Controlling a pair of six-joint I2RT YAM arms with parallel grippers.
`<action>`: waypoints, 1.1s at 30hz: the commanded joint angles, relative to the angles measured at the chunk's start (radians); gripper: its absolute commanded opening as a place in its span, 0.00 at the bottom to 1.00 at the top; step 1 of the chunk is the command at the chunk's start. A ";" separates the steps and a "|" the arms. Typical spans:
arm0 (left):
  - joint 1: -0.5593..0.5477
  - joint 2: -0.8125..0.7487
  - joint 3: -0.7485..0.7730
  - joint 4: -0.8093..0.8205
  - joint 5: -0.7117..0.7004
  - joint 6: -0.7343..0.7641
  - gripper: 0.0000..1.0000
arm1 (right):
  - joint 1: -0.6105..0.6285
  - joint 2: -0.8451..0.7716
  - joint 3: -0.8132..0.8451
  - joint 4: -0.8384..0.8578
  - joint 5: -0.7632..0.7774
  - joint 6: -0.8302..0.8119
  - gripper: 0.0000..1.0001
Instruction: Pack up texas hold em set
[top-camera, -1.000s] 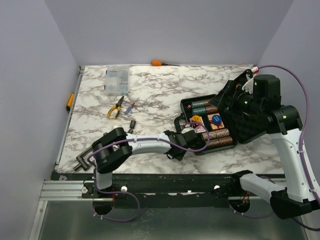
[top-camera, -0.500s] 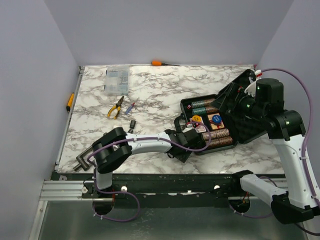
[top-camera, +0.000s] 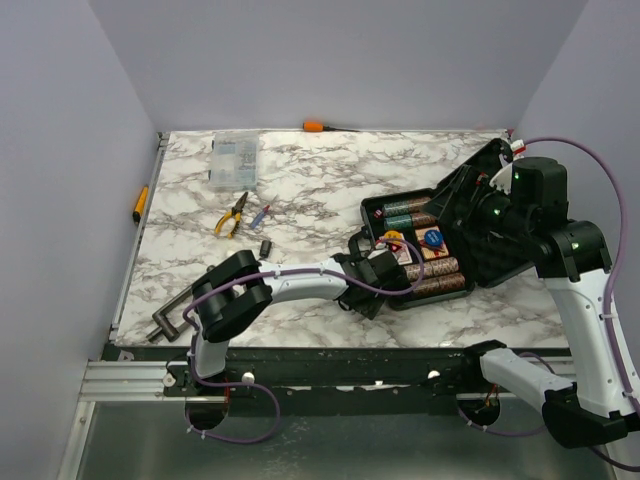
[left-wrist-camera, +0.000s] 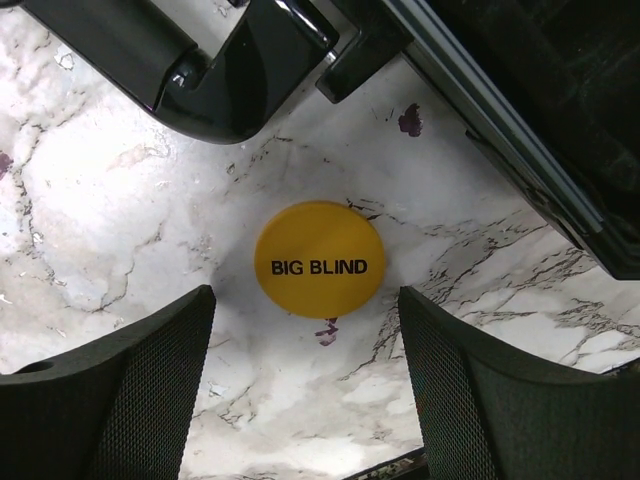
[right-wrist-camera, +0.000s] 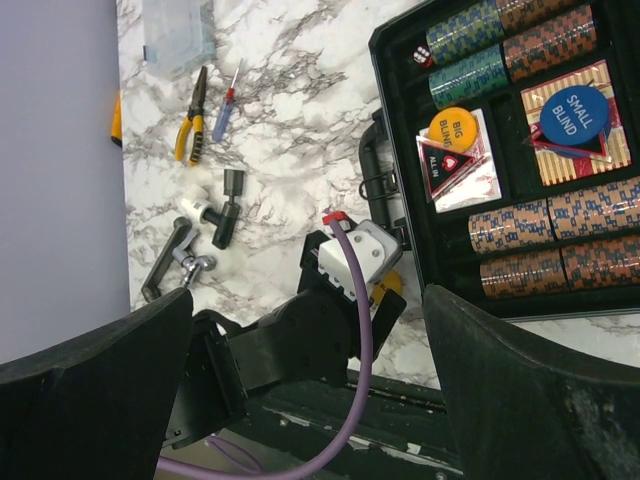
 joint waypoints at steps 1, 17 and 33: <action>0.013 0.027 0.005 0.011 0.026 0.017 0.71 | 0.005 0.000 0.002 -0.016 0.021 0.000 1.00; 0.022 0.021 -0.020 0.056 0.075 0.046 0.66 | 0.005 -0.002 -0.003 -0.007 0.014 0.017 1.00; 0.026 0.037 -0.009 0.057 0.066 0.079 0.55 | 0.005 -0.004 -0.004 -0.010 0.009 0.034 1.00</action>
